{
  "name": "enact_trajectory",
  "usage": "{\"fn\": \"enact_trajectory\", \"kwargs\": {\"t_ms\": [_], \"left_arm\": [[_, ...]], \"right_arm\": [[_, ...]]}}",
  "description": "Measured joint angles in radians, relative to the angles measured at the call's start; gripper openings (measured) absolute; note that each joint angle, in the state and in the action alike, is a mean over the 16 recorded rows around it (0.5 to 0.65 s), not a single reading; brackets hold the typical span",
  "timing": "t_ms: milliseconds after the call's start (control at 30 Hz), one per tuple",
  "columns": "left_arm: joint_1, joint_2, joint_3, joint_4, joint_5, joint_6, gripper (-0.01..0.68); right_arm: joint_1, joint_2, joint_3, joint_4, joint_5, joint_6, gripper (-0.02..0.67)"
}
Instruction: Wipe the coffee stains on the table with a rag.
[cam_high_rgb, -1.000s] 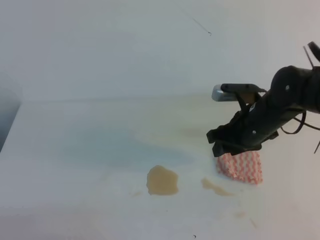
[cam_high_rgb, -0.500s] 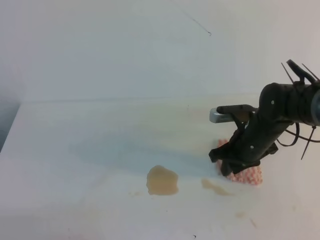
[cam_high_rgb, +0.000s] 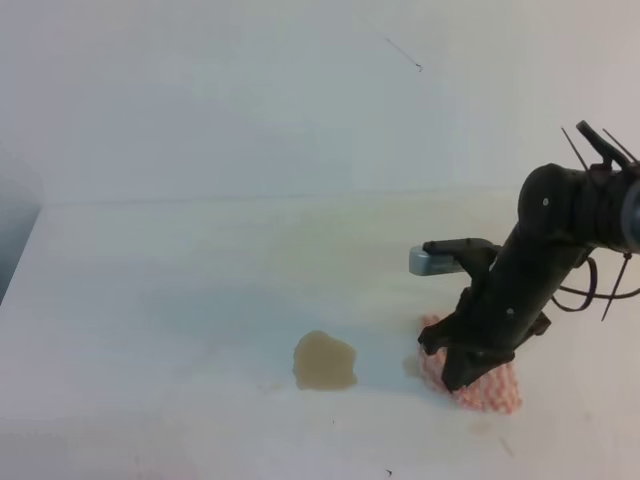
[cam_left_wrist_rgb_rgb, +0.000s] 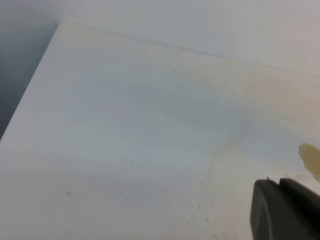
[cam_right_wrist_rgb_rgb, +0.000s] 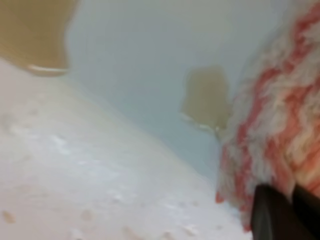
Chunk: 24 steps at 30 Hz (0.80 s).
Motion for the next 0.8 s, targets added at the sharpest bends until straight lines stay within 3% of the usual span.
{"fn": "enact_trajectory", "kwargs": {"t_ms": [800], "left_arm": [[0.0, 0.0, 0.0, 0.0, 0.0, 0.0, 0.001]], "right_arm": [[0.068, 0.077, -0.002, 0.516, -0.093, -0.255, 0.015]]}}
